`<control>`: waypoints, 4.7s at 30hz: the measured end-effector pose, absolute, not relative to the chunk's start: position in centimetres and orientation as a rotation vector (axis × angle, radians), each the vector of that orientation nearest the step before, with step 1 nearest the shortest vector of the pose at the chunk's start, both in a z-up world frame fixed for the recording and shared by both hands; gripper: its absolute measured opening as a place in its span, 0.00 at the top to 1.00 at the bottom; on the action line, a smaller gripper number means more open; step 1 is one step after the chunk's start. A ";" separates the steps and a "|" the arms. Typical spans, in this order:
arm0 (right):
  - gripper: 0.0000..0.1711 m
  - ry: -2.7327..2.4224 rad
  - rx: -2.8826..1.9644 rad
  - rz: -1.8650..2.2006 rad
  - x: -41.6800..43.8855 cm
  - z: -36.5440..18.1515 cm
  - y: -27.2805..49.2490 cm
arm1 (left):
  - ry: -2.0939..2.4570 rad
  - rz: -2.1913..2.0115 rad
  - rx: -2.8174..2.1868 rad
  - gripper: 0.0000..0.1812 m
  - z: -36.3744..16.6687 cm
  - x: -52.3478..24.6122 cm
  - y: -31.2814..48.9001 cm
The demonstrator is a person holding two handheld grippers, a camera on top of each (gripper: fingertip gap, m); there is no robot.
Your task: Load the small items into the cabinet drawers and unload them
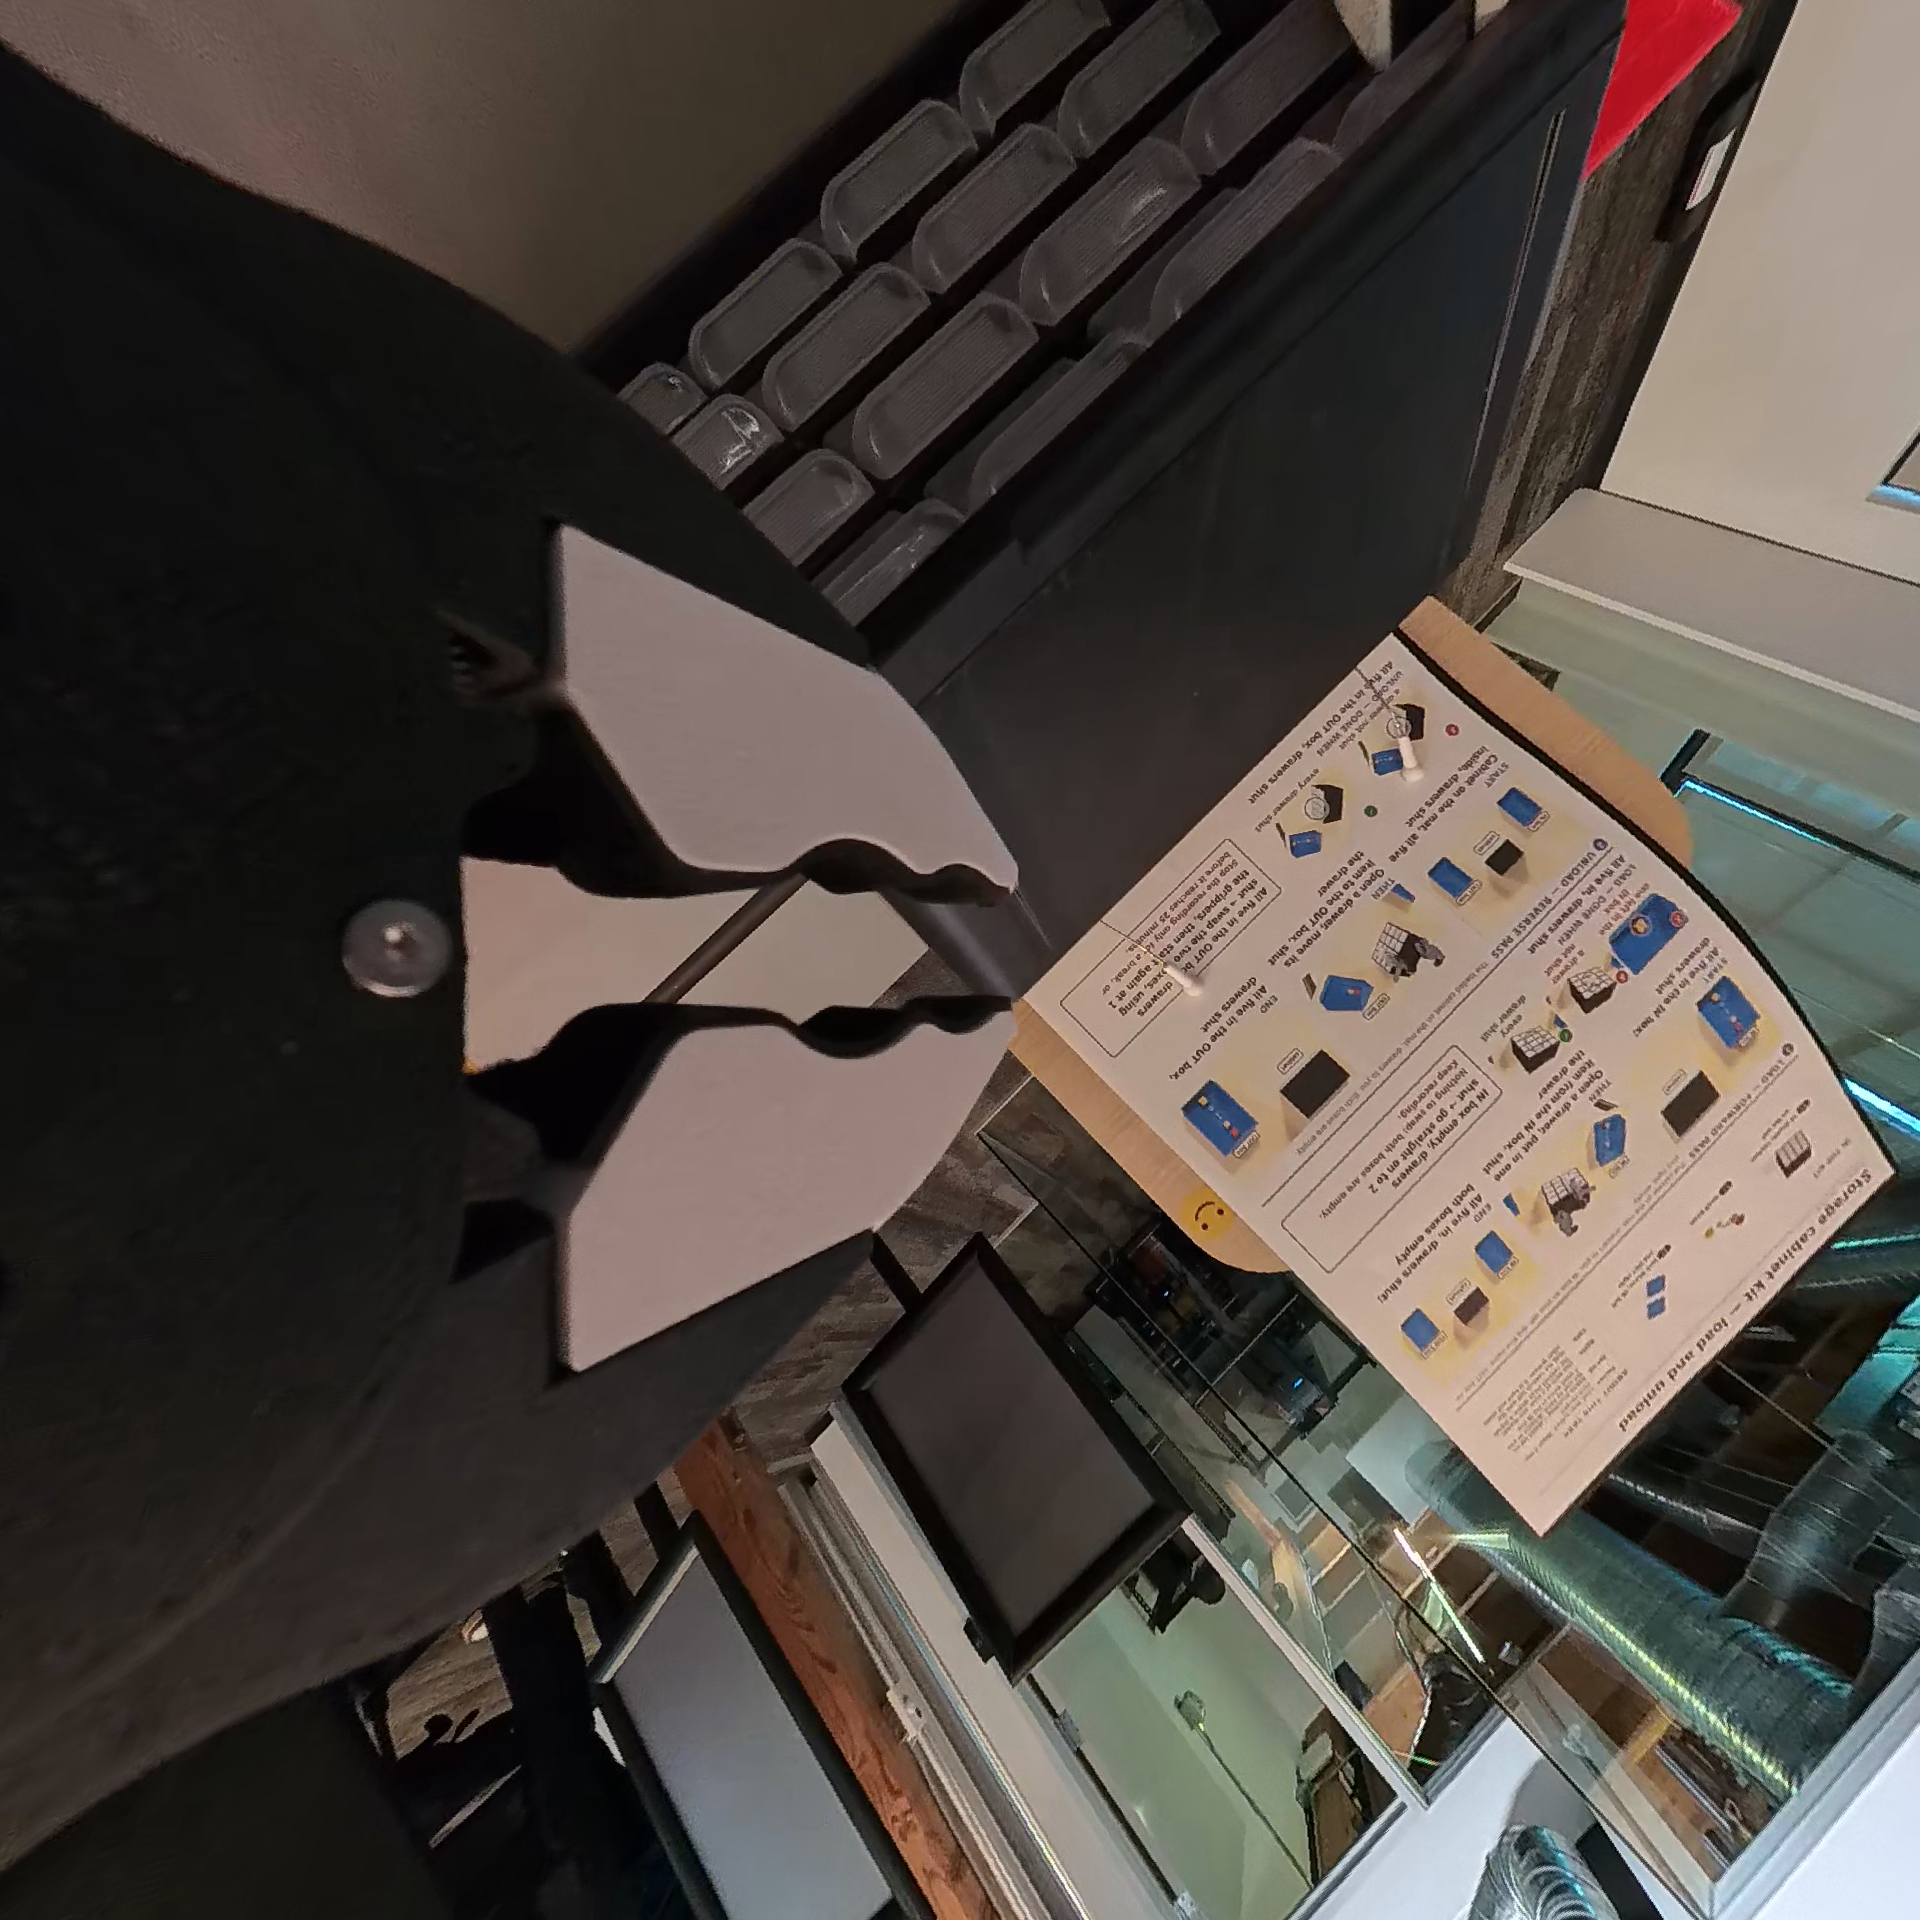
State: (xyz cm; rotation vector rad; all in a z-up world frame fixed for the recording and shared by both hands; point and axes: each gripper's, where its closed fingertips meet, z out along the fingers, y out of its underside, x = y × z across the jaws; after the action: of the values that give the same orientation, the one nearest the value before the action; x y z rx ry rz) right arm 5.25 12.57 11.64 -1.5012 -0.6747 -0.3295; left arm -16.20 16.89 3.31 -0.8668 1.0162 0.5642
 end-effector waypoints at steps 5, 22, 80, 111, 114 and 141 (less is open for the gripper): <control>0.90 -0.682 -1.501 -0.325 5.1 11.7 12.5 | 1.009 0.617 -0.832 0.95 3.5 -16.1 16.9; 0.90 -0.713 -1.514 -0.330 4.6 11.1 12.8 | 1.015 0.644 -0.776 0.96 3.6 -17.0 13.0; 0.87 -2.093 -2.042 -0.005 -17.7 1.4 12.4 | 0.990 0.503 -0.760 0.96 3.5 -17.6 8.2; 0.87 -1.927 -1.852 0.059 -17.7 5.2 11.8 | 0.992 0.510 -0.762 0.96 3.3 -17.6 8.3; 0.87 -1.886 -1.819 0.080 -17.1 6.3 11.5 | 0.992 0.512 -0.762 0.96 3.3 -17.6 8.3; 0.87 -0.914 -2.136 0.104 19.0 8.2 7.7 | 0.990 0.530 -0.765 0.96 3.3 -17.5 8.4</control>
State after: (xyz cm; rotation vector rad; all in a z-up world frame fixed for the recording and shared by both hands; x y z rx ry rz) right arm 18.97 7.72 8.21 -2.1359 -0.9140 0.1037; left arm -17.46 8.42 3.32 -0.7650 0.9896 0.5303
